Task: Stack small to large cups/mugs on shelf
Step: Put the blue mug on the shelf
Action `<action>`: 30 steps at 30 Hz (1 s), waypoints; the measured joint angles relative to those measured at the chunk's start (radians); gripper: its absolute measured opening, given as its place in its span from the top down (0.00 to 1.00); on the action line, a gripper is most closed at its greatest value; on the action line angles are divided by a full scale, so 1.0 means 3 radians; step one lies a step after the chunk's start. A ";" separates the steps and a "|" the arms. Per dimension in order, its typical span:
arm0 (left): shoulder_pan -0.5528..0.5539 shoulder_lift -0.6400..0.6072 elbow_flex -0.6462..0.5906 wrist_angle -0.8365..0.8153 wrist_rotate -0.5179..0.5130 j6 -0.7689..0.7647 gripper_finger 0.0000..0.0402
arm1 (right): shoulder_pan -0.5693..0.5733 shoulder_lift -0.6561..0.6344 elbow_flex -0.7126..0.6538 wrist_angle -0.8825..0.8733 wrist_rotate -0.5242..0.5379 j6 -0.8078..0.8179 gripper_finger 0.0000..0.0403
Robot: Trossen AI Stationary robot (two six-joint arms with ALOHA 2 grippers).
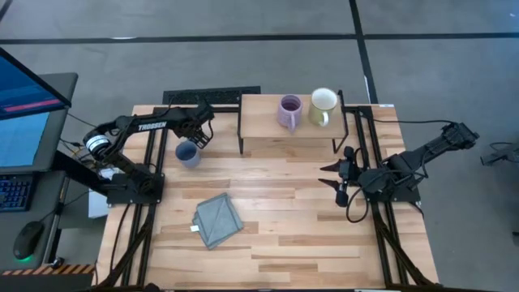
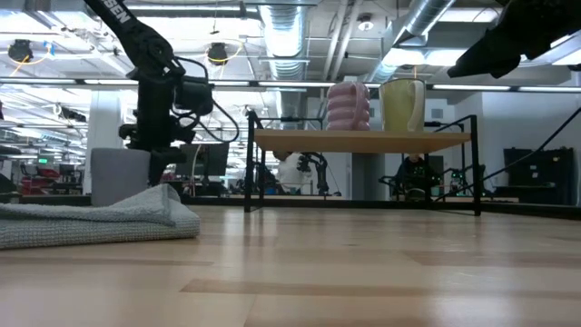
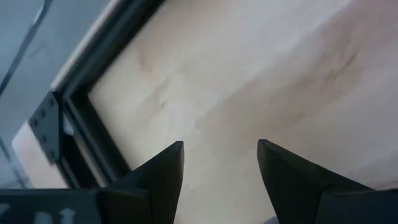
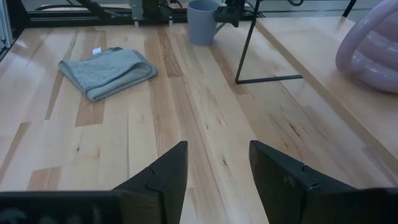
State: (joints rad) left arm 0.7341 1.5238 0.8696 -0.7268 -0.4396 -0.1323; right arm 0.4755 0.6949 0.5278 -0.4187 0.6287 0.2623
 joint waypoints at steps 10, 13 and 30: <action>0.0000 0.0000 0.0000 -0.0471 -0.0324 -0.0604 0.55 | 0.0000 0.0000 0.0000 -0.0076 -0.0001 -0.0001 0.52; 0.0000 0.0000 0.0000 -0.0678 -0.0323 -0.0782 0.57 | 0.0000 0.0000 0.0000 -0.0076 -0.0001 -0.0001 0.52; 0.0005 -0.0001 0.0097 -0.1227 -0.0683 -0.1138 0.59 | 0.0000 0.0000 0.0000 -0.0177 -0.0001 -0.0004 0.52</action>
State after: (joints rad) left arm 0.7355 1.5234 0.8985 -1.0950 -0.6444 -0.4736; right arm 0.4755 0.6949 0.5278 -0.4717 0.6285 0.2611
